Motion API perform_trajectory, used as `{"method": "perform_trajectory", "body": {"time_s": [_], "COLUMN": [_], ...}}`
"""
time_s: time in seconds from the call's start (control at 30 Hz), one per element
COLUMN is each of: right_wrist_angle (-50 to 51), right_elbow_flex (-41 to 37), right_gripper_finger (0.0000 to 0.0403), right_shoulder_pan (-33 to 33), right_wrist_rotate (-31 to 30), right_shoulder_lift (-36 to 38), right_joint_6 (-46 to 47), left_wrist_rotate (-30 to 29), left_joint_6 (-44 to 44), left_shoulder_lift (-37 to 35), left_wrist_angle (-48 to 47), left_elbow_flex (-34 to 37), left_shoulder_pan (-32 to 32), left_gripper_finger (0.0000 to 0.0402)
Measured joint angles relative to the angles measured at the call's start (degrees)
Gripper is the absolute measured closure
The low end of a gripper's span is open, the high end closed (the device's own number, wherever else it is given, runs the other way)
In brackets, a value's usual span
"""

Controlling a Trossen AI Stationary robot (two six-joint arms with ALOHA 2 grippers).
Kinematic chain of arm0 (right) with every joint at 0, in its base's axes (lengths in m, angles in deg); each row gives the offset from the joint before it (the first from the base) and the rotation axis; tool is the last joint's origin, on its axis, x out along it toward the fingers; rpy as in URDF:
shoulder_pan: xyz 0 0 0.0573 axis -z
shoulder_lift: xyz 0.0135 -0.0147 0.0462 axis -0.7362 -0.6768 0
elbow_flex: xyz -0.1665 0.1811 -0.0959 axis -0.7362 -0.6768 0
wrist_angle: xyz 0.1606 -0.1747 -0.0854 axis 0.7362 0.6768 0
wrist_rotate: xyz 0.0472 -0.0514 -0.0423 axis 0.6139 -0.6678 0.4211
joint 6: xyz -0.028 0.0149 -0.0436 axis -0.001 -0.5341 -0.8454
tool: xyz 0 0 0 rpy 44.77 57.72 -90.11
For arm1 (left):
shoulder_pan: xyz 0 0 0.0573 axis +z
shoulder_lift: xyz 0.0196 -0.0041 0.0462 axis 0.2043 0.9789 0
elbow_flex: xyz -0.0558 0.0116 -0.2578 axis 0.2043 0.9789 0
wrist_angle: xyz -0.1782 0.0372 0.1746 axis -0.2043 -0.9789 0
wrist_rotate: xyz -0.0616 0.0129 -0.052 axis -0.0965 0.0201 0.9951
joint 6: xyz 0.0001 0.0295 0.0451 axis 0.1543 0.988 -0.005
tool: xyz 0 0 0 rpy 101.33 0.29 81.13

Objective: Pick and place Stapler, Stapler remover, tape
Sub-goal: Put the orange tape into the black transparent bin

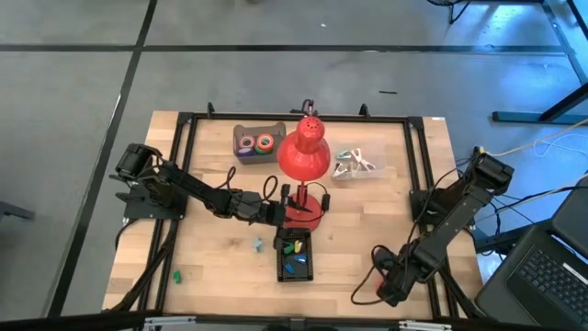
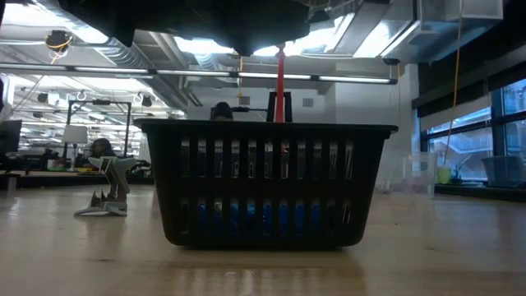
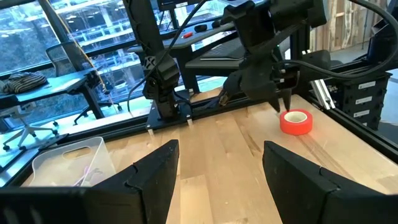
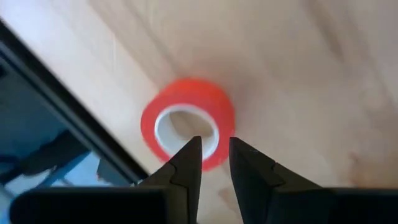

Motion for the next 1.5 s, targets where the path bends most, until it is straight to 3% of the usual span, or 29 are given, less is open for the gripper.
{"method": "perform_trajectory", "body": {"time_s": [0.3, 0.7, 0.9, 1.3, 1.5], "right_wrist_angle": [1.0, -1.1, -2.2, 0.7, 0.4], "right_elbow_flex": [0.0, 0.3, 0.2, 0.2, 0.1], "right_gripper_finger": [0.0321, 0.0321, 0.0318, 0.0208, 0.0194], "right_shoulder_pan": [0.0, 0.0, 0.0, -0.1, -0.2], "right_wrist_rotate": [-3.8, -0.3, 4.4, 4.1, 5.9], "right_shoulder_lift": [-1.7, -5.1, -5.0, -5.0, -5.1], "right_joint_6": [0.0, -1.5, -3.9, -7.3, -7.1], "left_wrist_rotate": [0.0, 0.0, 0.1, 0.2, 0.2], "left_joint_6": [0.0, -0.1, -0.1, 0.0, 0.0], "left_shoulder_lift": [0.0, 0.0, 0.0, 0.0, 0.0], "left_wrist_angle": [0.0, 0.0, 0.0, 0.0, 0.0], "left_elbow_flex": [0.0, 0.0, 0.0, 0.0, 0.0], "left_shoulder_pan": [0.0, 0.0, 0.0, 0.0, 0.0], "left_gripper_finger": [0.0178, 0.0178, 0.0178, 0.0178, 0.0178]}}
